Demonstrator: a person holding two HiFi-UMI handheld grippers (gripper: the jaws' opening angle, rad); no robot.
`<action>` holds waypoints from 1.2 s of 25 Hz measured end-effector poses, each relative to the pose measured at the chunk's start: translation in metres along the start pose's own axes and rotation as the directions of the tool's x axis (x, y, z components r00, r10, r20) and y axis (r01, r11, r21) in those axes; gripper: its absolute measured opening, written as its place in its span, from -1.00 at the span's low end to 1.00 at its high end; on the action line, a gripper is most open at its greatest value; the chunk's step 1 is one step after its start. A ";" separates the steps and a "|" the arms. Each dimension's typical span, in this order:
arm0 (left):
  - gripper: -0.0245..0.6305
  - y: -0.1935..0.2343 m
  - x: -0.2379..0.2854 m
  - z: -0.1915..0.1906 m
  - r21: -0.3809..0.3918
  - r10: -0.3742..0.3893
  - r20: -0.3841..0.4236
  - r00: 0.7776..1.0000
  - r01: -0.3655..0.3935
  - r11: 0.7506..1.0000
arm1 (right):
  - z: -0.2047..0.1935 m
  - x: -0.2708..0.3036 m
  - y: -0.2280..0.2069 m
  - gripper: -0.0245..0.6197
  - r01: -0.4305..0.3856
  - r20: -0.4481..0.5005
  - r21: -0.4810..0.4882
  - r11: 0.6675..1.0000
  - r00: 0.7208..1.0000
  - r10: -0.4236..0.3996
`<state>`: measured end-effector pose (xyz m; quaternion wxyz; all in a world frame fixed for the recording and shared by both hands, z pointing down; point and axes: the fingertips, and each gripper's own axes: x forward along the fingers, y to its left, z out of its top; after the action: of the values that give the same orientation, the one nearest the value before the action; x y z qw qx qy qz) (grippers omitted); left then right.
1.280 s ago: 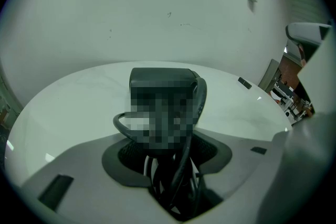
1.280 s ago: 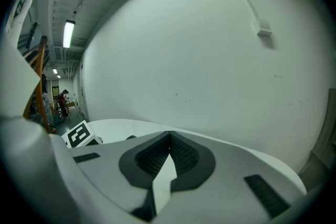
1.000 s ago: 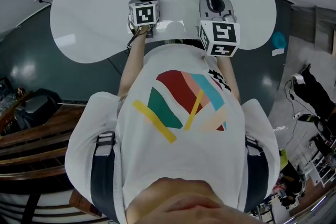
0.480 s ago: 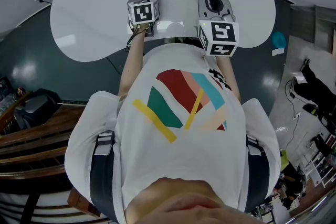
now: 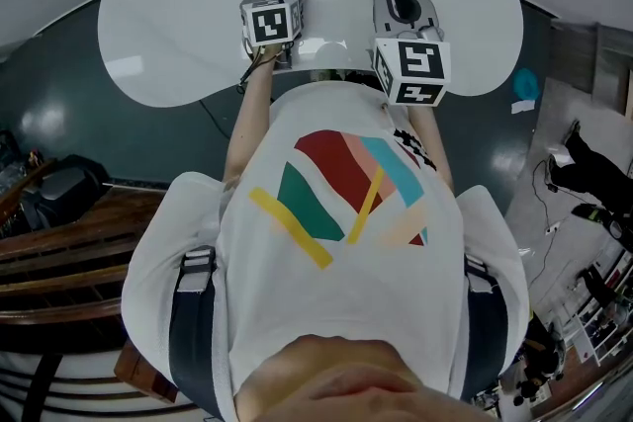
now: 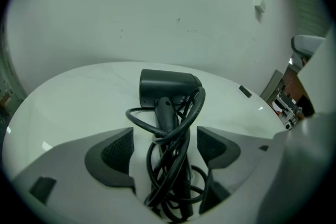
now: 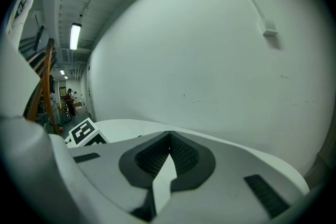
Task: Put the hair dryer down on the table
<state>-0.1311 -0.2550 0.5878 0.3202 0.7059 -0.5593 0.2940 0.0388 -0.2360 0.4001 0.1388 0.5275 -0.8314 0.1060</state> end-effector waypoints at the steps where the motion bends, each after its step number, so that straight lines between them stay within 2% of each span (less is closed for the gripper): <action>1: 0.16 0.001 -0.002 0.000 -0.002 -0.001 0.003 1.000 0.001 1.000 | 0.000 0.000 0.002 -0.90 -0.006 0.000 -0.002 1.000 1.000 0.006; 8: 0.16 -0.007 -0.023 0.008 -0.012 -0.021 0.054 0.998 0.021 1.000 | 0.000 0.005 0.011 -0.90 -0.043 -0.001 -0.012 0.999 0.999 0.043; 17: 0.16 -0.013 -0.051 0.066 -0.002 -0.003 0.198 0.980 0.004 1.000 | 0.006 0.010 0.011 -0.90 -0.065 0.014 -0.030 0.997 0.998 0.065; 22: 0.16 -0.022 -0.078 0.099 0.007 -0.025 0.306 0.952 0.024 1.000 | 0.017 0.009 0.005 -0.90 -0.048 0.041 -0.038 0.998 0.998 0.049; 26: 0.14 -0.031 -0.101 0.126 0.039 -0.042 0.389 0.920 0.029 0.999 | 0.049 0.010 -0.003 -0.90 -0.035 0.108 -0.044 0.998 0.993 0.040; 28: 0.01 -0.033 -0.116 0.139 0.050 -0.032 0.435 0.900 0.012 0.999 | 0.066 0.008 -0.005 -0.90 -0.031 0.145 -0.051 0.998 0.989 0.038; 30: -0.22 -0.034 -0.131 0.152 0.053 -0.016 0.481 0.876 -0.011 0.999 | 0.079 0.006 -0.005 -0.90 -0.029 0.175 -0.065 0.997 0.984 0.040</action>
<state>-0.1160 -0.2896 0.3880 0.1521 0.7660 -0.6122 0.1240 0.0315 -0.2685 0.3276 0.0790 0.5159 -0.8523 0.0354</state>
